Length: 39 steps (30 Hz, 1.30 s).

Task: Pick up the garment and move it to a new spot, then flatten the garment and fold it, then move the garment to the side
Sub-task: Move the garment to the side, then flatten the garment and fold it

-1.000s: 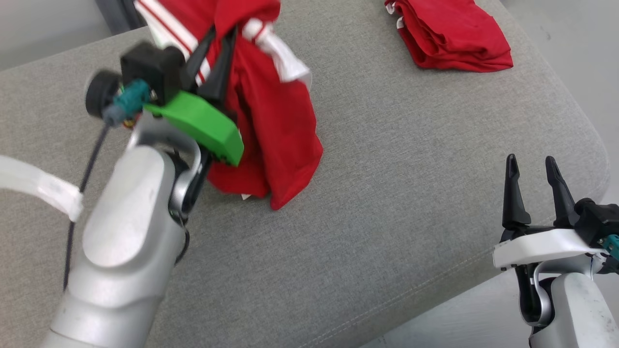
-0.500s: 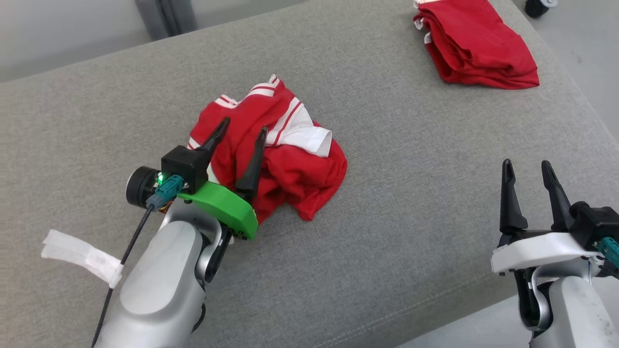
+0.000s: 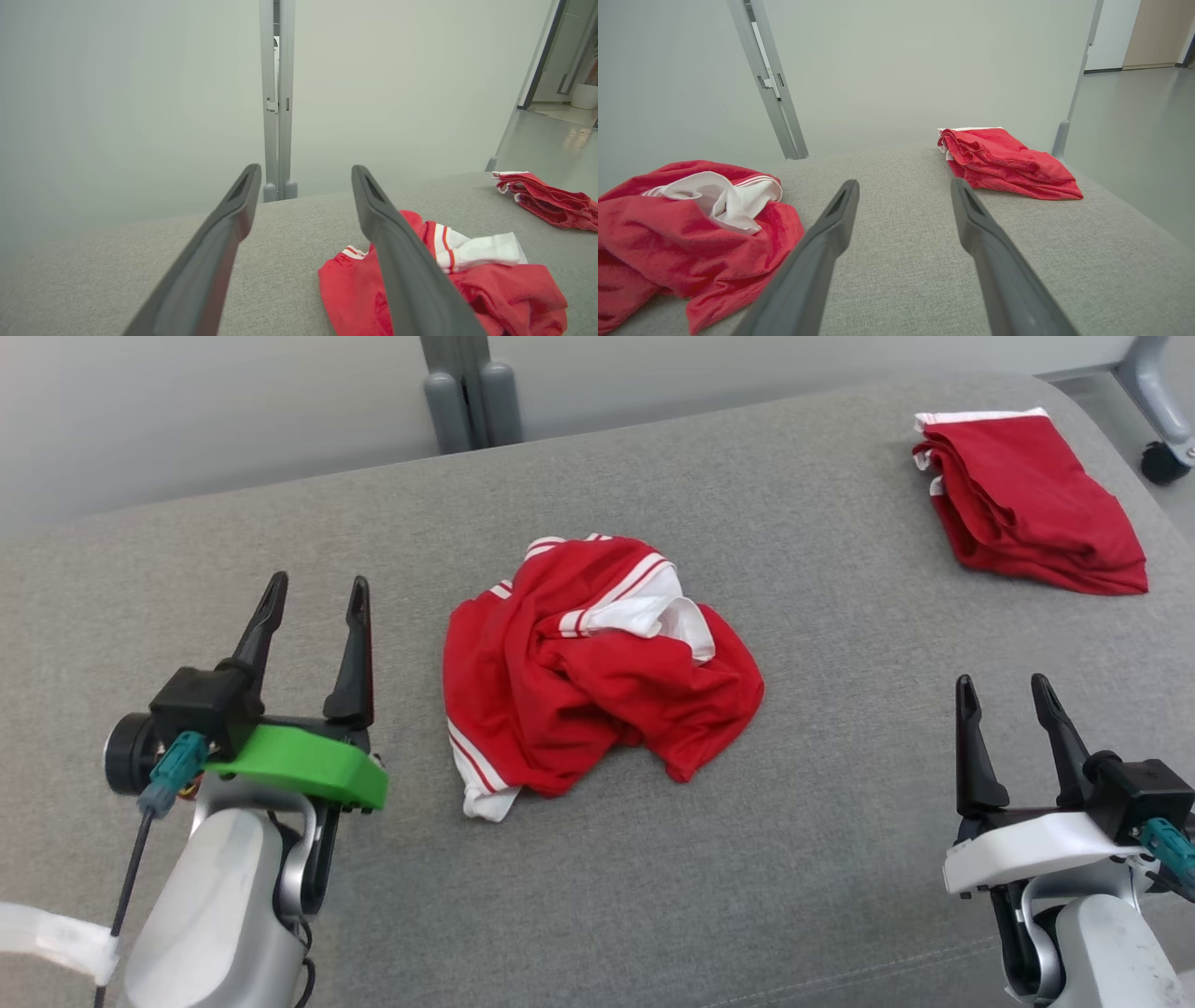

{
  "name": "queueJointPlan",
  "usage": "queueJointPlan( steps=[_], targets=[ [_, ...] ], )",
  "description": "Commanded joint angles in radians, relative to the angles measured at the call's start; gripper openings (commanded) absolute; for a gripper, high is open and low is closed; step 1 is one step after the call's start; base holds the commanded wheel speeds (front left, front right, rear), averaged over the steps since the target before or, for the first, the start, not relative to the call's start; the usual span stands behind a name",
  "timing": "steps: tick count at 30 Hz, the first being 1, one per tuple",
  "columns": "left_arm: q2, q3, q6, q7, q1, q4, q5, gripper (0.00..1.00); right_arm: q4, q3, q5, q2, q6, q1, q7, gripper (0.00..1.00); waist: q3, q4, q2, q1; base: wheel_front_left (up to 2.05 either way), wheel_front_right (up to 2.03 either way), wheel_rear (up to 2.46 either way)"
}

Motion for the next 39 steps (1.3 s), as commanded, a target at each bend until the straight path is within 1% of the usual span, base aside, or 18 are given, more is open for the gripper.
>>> queueJointPlan(
  steps=[1,7,11,14,19,22,28,39],
  targets=[
    [0.013,0.018,0.008,-0.003,0.045,-0.020,0.017,1.00,-0.002,0.004,-0.007,-0.008,-0.001,0.013,-0.003,1.00,-0.051,0.064,0.0000,0.0000,0.00,0.00,0.00],
    [0.037,0.111,0.024,-0.004,0.182,-0.118,0.032,1.00,-0.004,0.014,-0.007,-0.016,-0.001,0.025,-0.003,1.00,-0.081,0.107,0.0000,0.0000,0.00,0.00,0.00],
    [0.035,0.165,0.027,-0.004,0.269,-0.169,0.036,1.00,-0.013,0.023,-0.001,-0.016,-0.001,0.036,-0.003,1.00,-0.096,0.124,0.0000,0.0000,0.00,0.00,0.00],
    [0.029,0.191,0.019,-0.004,0.322,-0.196,0.039,1.00,-0.019,0.030,-0.002,-0.016,-0.001,0.044,-0.003,1.00,-0.105,0.136,0.0000,0.0000,0.00,0.00,0.00],
    [0.029,0.220,-0.009,-0.004,0.386,-0.225,0.046,1.00,-0.023,0.047,0.005,-0.015,-0.001,0.059,-0.003,1.00,-0.114,0.150,0.0000,0.0000,0.00,0.00,0.00],
    [0.021,0.238,-0.021,-0.004,0.404,-0.235,0.034,1.00,-0.026,0.055,0.007,-0.017,-0.001,0.066,-0.002,1.00,-0.115,0.155,0.0000,0.0000,0.00,0.00,0.00],
    [0.005,0.255,-0.033,-0.004,0.423,-0.250,0.047,1.00,-0.040,0.069,0.003,-0.015,-0.001,0.094,0.011,1.00,-0.112,0.160,0.0000,0.0000,0.00,0.00,0.00],
    [-0.029,0.268,-0.058,-0.004,0.416,-0.206,0.065,1.00,-0.046,0.083,0.001,-0.012,-0.001,0.110,0.022,1.00,-0.102,0.144,0.0000,0.0000,0.00,0.00,0.00]
  ],
)
